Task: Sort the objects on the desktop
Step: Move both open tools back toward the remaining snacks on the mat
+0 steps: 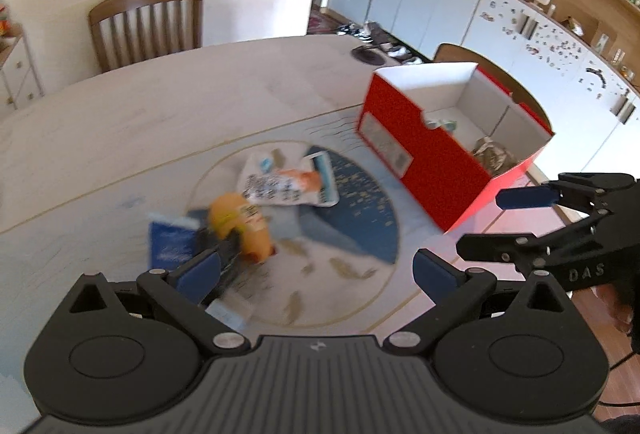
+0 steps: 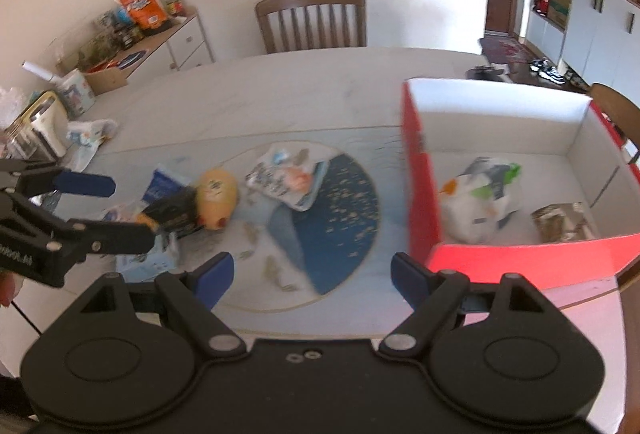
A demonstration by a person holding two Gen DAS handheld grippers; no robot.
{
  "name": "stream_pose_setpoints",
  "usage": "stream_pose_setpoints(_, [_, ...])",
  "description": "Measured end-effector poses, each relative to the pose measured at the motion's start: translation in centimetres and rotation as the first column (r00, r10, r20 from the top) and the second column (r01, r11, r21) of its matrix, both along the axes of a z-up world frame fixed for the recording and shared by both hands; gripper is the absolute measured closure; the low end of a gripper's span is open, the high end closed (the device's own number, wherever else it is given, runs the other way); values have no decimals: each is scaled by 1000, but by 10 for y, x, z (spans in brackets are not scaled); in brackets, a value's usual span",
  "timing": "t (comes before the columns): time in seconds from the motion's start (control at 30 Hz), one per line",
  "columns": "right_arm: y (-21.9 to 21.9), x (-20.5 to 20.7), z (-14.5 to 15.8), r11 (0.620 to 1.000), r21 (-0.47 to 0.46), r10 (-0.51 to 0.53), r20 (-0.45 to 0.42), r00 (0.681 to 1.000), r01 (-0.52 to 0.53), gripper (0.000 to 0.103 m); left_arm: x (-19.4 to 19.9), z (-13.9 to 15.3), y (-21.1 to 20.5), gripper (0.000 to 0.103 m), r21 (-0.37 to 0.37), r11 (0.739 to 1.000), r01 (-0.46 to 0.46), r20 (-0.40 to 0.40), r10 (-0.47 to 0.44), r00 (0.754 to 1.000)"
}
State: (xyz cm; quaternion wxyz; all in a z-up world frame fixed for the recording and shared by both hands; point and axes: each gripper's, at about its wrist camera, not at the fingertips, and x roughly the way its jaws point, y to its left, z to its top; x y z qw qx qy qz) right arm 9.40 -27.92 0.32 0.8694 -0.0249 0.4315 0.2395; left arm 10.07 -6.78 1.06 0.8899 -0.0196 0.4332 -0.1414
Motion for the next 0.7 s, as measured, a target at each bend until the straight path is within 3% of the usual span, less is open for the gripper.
stream_pose_setpoints(0.7, [104,-38,-26,983,-21,183,-37,982,-184,18,-36,-27,92,0,38,995,-94,-8,95,995])
